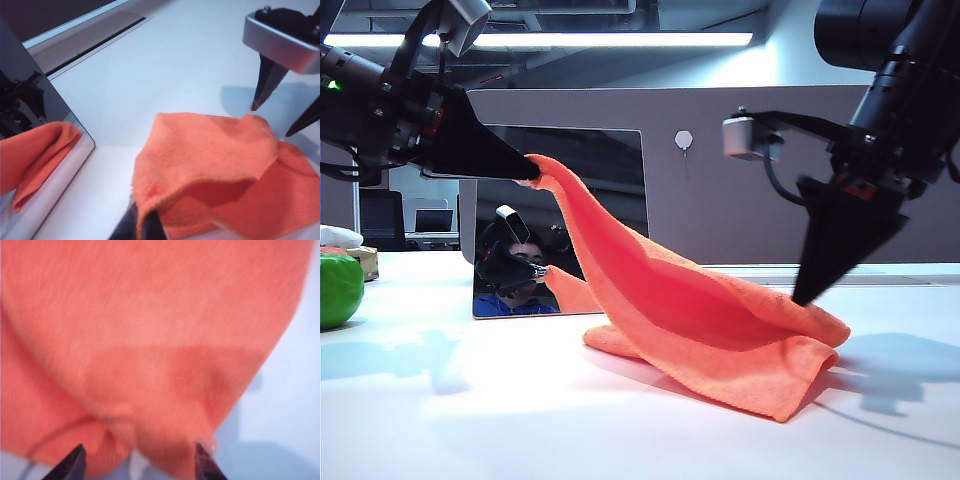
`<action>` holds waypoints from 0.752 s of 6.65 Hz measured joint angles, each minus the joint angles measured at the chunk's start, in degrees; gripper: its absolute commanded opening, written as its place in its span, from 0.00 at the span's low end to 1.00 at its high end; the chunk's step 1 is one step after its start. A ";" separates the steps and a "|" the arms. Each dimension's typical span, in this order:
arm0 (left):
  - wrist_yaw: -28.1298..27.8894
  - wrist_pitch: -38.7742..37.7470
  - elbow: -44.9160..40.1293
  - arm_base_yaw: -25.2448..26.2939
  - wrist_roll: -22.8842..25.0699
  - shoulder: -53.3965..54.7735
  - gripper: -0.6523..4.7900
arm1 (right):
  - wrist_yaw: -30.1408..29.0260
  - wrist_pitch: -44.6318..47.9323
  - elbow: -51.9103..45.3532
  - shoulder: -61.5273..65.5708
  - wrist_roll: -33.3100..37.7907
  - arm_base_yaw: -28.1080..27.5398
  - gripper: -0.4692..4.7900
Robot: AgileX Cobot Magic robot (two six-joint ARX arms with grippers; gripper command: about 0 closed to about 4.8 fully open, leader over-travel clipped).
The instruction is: Pick up the cloth from the table and use it to cover the mirror.
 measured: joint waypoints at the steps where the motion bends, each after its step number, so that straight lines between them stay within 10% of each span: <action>1: 0.02 0.00 0.00 0.02 0.00 0.00 0.11 | -2.43 1.66 0.00 0.00 0.81 0.11 0.63; 5: 9.20 4.70 0.00 0.02 -2.32 0.02 0.11 | 1.79 15.34 0.02 7.19 6.36 8.48 0.63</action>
